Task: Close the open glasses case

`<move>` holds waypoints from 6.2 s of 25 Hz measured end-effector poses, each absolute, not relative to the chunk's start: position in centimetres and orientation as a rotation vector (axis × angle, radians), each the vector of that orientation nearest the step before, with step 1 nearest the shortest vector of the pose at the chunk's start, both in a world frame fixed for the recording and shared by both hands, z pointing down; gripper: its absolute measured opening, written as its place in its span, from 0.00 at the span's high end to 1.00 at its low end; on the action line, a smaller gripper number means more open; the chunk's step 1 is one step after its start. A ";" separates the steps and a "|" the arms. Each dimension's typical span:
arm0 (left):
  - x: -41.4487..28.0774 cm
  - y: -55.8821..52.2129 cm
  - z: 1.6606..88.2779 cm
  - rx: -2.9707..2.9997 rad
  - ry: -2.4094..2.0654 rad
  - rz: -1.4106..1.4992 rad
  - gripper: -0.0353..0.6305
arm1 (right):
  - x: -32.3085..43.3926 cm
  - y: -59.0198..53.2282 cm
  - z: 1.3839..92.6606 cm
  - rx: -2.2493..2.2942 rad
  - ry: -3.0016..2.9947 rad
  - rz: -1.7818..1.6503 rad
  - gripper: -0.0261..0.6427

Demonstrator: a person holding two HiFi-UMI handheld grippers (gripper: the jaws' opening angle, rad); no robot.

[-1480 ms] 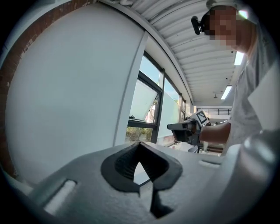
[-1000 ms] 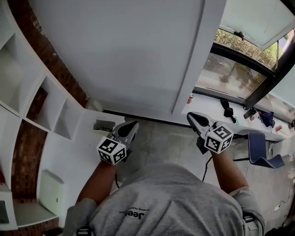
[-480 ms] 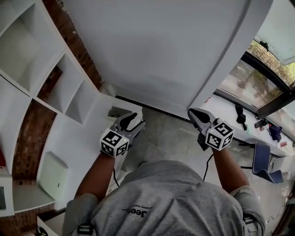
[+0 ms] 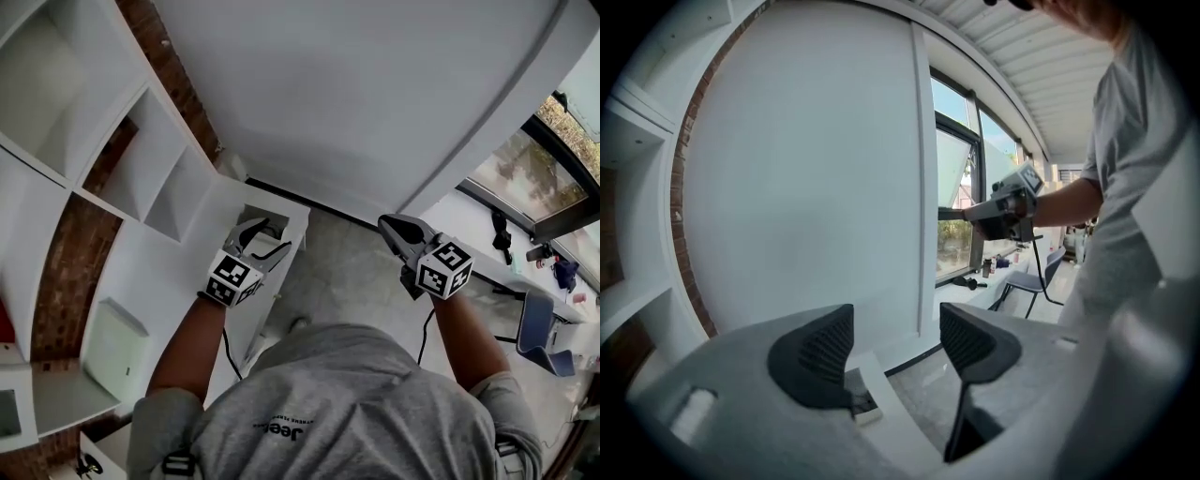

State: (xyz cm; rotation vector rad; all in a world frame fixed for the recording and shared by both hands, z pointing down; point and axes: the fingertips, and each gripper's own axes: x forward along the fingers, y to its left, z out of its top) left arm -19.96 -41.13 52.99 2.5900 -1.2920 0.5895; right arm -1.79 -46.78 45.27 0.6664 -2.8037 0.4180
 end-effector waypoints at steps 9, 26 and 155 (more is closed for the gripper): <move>-24.9 -42.8 58.8 2.639 -1.198 0.917 0.48 | -7.0 -47.5 48.3 0.625 -2.752 0.454 0.94; -29.5 -46.6 72.9 2.710 -0.677 1.623 0.18 | -12.6 -49.8 54.7 0.641 -2.636 0.572 0.94; 13.4 -42.3 43.0 2.689 -0.782 0.022 0.95 | 30.2 -41.5 45.5 1.391 -2.622 0.493 0.95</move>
